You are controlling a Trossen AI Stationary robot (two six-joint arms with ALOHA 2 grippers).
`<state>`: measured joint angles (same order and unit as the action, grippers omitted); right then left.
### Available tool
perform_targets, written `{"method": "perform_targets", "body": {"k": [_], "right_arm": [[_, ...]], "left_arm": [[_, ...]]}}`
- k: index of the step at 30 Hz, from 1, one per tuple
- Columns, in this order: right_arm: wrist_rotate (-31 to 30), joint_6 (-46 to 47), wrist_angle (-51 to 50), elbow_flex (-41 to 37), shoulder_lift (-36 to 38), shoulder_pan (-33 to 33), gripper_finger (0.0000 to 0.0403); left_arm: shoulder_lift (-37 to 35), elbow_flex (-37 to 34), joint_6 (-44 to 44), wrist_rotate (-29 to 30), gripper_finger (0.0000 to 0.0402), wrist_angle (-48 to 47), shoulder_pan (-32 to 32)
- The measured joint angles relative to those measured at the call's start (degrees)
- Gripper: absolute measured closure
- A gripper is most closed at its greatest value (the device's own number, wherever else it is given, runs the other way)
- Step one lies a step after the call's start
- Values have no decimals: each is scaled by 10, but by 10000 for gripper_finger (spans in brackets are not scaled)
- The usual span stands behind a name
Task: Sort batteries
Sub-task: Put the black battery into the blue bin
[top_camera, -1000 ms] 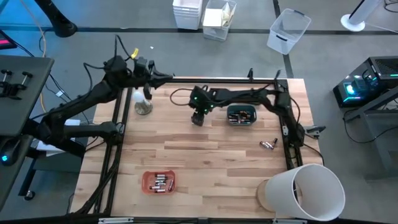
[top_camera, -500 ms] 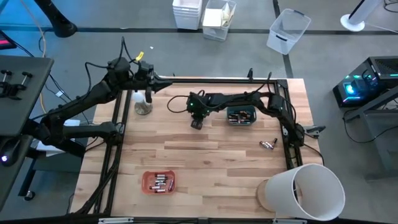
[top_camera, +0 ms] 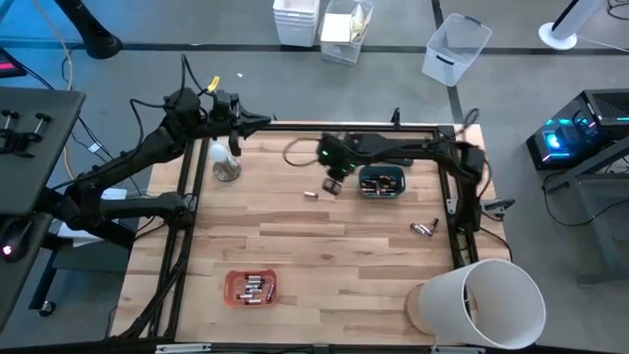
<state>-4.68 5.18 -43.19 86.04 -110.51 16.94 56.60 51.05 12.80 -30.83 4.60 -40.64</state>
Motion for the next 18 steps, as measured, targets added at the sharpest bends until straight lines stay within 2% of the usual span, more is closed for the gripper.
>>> {"method": "perform_targets", "body": {"k": [7,10,14,18], "right_arm": [[-41,162,40,-251,219,-13,369],[-57,231,89,-320,298,-14,369],[-72,271,92,-364,336,-2,369],[-42,281,85,-387,335,4,369]], "left_arm": [[2,0,0,0,402,1,-2],[8,0,0,0,401,0,-2],[18,0,6,0,401,8,-2],[28,0,21,1,401,20,-2]]}}
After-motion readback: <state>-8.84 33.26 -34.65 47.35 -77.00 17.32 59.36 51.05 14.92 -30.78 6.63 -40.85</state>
